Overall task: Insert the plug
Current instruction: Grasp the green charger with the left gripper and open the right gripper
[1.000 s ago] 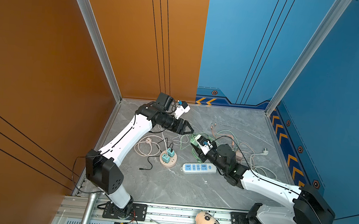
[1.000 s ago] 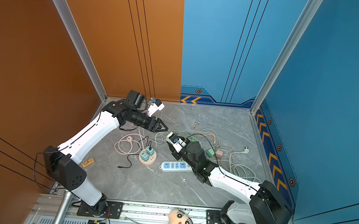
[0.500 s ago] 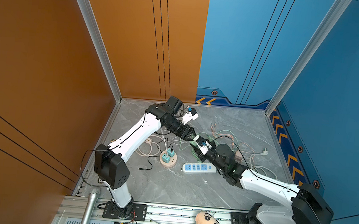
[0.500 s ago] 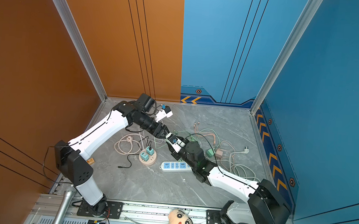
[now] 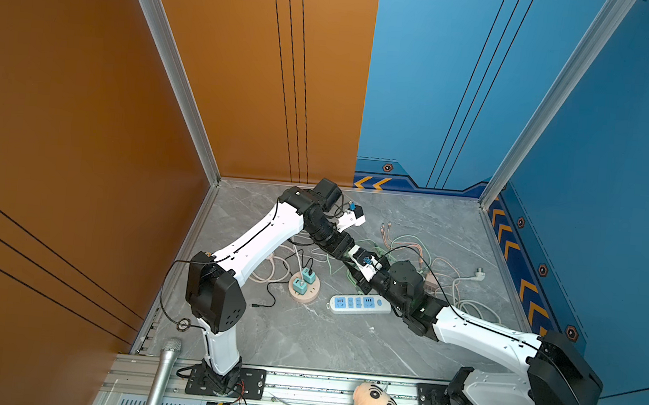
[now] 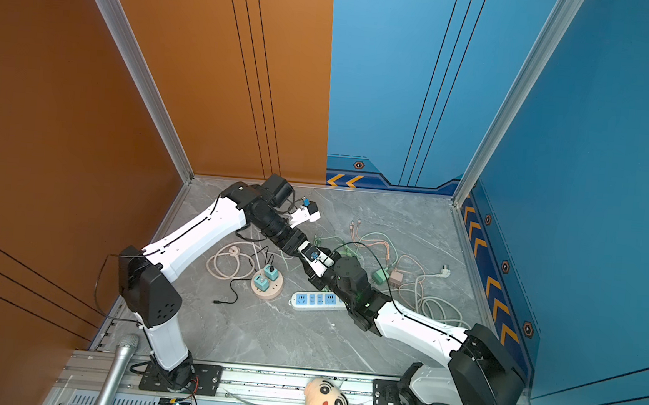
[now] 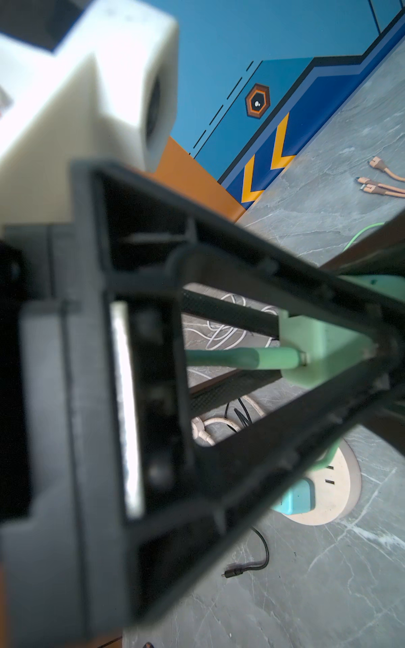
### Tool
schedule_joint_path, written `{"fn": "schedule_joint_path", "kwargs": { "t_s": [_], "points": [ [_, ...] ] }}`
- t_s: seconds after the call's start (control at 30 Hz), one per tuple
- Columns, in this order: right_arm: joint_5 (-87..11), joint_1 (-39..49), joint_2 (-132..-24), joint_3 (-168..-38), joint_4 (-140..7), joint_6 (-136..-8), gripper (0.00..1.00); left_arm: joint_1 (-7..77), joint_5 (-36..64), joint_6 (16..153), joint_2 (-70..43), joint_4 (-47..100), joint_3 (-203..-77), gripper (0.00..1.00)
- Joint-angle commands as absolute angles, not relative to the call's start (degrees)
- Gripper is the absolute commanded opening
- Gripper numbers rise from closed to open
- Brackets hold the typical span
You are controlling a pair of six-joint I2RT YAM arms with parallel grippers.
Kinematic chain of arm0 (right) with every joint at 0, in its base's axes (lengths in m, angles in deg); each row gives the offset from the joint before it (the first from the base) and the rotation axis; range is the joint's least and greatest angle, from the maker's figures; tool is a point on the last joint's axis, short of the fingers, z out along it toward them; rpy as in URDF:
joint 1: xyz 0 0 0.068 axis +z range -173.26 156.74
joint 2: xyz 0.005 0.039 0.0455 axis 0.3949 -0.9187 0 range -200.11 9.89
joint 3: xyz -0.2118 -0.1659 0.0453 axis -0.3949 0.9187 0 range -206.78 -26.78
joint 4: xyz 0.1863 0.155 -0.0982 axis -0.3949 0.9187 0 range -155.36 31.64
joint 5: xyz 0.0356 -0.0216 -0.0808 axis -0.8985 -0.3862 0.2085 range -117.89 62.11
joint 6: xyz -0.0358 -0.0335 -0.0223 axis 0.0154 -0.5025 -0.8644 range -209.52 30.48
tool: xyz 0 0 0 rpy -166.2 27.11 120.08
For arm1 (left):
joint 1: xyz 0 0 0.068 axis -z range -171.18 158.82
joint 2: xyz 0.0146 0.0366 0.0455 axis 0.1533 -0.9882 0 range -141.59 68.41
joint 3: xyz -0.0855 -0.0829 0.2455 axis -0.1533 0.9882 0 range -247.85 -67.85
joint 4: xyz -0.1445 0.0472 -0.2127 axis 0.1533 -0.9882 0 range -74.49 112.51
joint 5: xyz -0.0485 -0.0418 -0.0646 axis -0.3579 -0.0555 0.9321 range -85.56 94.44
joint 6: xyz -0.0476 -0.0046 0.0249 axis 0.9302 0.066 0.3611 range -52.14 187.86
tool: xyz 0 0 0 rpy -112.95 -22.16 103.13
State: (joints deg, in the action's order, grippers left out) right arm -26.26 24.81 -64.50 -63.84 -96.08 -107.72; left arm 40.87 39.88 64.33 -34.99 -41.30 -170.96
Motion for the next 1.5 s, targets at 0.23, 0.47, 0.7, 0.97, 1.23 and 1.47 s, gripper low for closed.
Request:
{"fn": "schedule_joint_path", "kwargs": {
  "t_s": [0.23,0.47,0.7,0.97,1.23,1.47],
  "points": [
    [-26.34,25.25,-64.54,-64.75,-97.36,-107.54,0.13,41.36,37.80,63.55,-35.13,-42.60,-172.57,0.29],
    [-26.22,25.20,-64.68,-64.92,-97.40,-107.07,0.14,42.05,36.25,62.57,-34.82,-42.57,-171.83,0.12],
    [-26.02,25.25,-64.09,-64.92,-96.76,-104.90,0.21,44.49,30.77,61.50,-34.25,-42.56,-171.41,0.00],
    [-23.72,25.08,-61.95,-64.40,-93.94,-102.03,0.57,44.53,25.64,62.06,-32.34,-41.60,-170.24,0.00],
    [-25.15,23.81,-59.75,-63.69,-88.63,-98.34,0.75,43.49,20.05,60.31,-32.22,-41.37,-169.89,0.00],
    [-28.92,17.50,-53.88,-65.71,-78.48,-90.11,0.81,44.93,11.66,57.33,-33.41,-41.43,-168.25,0.00]
  ]
}}
